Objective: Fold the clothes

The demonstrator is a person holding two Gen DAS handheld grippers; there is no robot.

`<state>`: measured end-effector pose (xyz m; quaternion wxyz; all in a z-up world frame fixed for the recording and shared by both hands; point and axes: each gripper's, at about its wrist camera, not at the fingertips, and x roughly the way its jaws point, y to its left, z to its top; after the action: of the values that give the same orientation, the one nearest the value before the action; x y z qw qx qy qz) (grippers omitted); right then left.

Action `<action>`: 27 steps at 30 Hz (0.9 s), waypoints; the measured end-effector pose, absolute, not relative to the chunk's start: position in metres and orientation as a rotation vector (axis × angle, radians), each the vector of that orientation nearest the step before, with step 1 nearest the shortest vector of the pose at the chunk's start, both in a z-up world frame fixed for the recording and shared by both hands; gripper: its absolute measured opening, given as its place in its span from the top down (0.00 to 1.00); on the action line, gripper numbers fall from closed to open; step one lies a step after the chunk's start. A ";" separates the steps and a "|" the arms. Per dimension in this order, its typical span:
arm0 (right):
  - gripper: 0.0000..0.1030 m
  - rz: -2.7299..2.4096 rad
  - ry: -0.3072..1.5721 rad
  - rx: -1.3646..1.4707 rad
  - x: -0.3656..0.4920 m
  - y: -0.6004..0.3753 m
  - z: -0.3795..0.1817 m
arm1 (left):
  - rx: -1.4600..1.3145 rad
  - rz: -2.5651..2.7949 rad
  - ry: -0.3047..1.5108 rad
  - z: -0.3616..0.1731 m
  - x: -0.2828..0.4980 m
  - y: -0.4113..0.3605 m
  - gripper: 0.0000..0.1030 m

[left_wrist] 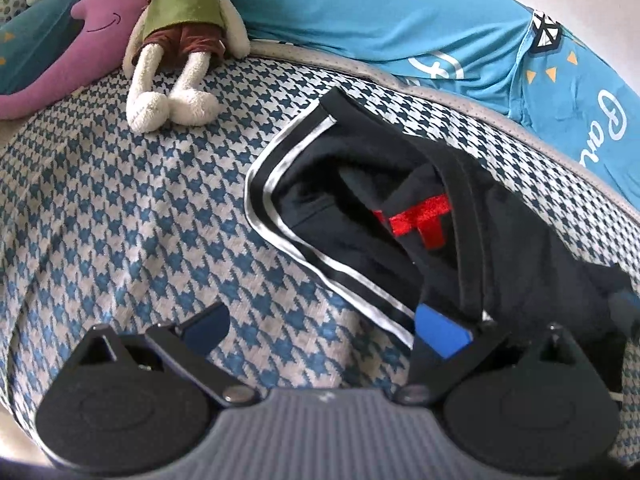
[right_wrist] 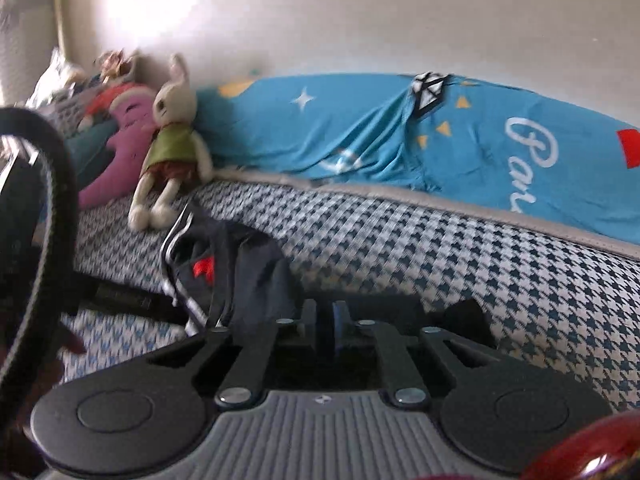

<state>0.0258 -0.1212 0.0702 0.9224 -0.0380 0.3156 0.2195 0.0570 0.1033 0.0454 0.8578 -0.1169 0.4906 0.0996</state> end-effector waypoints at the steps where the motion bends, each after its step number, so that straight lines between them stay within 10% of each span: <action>1: 0.82 0.460 0.654 -0.092 0.024 -0.119 0.068 | -0.240 0.218 1.027 0.046 0.057 0.104 0.00; 27: 0.53 0.620 0.693 -0.242 -0.010 -0.095 0.051 | -0.146 0.455 0.942 0.055 0.057 0.123 0.00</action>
<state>-0.0099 -0.0949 0.0505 0.8868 -0.1163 0.3335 0.2982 0.0574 0.1232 0.0552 0.8637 -0.0695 0.4496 0.2169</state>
